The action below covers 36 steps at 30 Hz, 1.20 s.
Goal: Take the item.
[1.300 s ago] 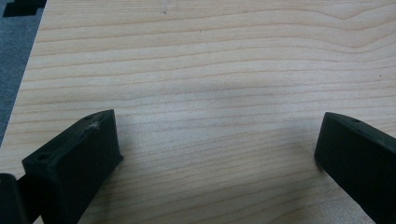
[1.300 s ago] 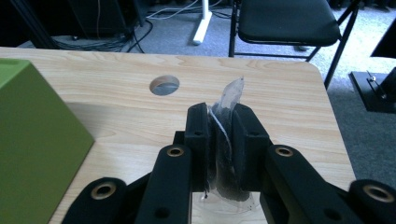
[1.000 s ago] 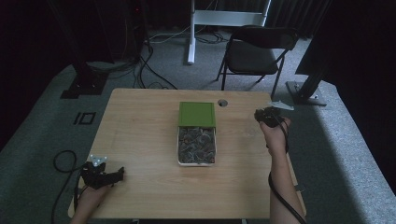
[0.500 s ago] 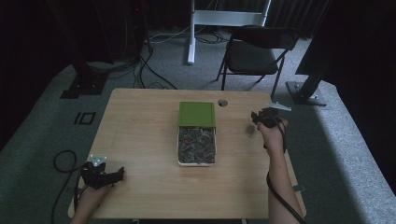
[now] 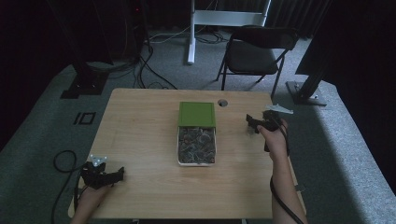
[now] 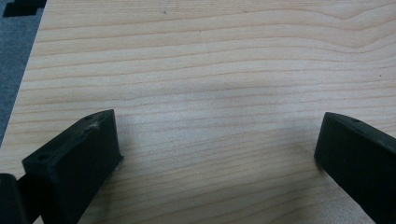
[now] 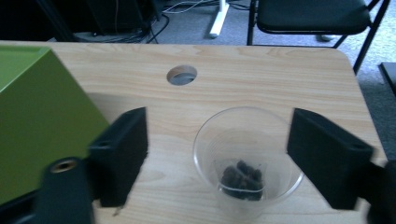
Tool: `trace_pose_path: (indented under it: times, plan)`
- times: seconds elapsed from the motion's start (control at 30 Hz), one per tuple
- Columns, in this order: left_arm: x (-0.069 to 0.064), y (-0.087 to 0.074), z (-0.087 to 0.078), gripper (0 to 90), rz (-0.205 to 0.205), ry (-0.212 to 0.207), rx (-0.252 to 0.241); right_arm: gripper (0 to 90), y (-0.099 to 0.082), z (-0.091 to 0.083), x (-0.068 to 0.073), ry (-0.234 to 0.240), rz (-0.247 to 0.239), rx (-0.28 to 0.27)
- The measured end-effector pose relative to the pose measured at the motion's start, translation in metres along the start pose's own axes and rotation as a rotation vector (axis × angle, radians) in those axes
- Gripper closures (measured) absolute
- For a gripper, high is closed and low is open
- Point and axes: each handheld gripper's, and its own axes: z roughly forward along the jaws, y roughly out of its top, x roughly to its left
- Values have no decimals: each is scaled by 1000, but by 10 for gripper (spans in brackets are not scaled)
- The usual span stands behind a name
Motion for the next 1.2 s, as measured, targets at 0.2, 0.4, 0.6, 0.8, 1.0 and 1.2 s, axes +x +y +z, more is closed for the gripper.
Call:
trace_pose_path:
  times: [0.2,0.4,0.6,0.8,1.0,1.2]
  plan:
    - [0,0,0,5,0,0,0,159,-7,-6,3,10,-1,0]
    - [0,0,0,5,0,0,0,144,-14,-14,6,32,-14,-3]
    - [0,0,0,5,0,0,0,144,-24,-24,10,35,-10,-15]
    - [0,0,0,5,0,0,0,144,-35,-31,9,25,-23,-12]
    - [0,0,0,5,0,0,0,144,-46,-36,8,32,-27,-9]
    - [0,0,0,5,0,0,0,144,-57,-39,8,41,-31,1]
